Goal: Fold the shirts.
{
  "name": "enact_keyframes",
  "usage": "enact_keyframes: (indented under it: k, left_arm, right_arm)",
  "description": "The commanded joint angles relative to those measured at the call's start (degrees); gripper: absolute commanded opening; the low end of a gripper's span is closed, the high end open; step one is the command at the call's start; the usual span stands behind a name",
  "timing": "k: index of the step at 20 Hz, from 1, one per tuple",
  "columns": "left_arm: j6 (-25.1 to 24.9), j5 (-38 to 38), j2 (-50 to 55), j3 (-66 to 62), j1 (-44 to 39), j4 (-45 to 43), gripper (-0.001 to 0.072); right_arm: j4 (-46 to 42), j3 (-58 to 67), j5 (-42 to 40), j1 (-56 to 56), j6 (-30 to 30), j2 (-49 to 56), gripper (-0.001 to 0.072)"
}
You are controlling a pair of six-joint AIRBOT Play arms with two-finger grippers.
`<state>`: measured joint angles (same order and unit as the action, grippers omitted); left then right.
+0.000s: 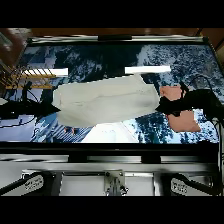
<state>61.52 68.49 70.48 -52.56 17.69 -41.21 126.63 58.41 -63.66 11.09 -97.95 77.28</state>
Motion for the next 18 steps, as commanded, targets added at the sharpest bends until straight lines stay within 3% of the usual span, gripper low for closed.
enact_keyframes:
  k: [1,5,8,11,15,18]
  left_arm:
    - [0.94,2.69,-4.33,-11.96,0.02,0.15,0.0028]
    - [4.90,1.57,-12.26,-33.57,0.42,0.15,0.0028]
    - [9.33,-4.92,-16.15,-50.42,1.29,0.13,0.0029]
    - [10.51,-8.96,-18.43,-62.18,1.25,0.13,0.0029]
    - [11.21,-7.13,-22.60,-65.48,1.22,-0.44,0.0029]
    - [11.21,-2.64,-27.02,-65.48,1.20,-6.32,0.0029]
  right_arm:
    - [0.11,9.42,-3.17,-0.09,-4.20,-7.28,0.0041]
    - [-0.63,25.20,0.68,-0.09,-4.20,-15.98,0.0041]
    - [-2.34,35.17,6.64,-0.09,-4.24,-21.46,0.0041]
    - [-4.20,41.86,11.56,-0.09,-4.24,-25.94,0.0042]
    - [-6.62,46.80,10.49,-0.09,-4.17,-30.47,0.0042]
    - [-8.26,47.10,7.63,-0.09,-4.15,-34.56,0.0041]
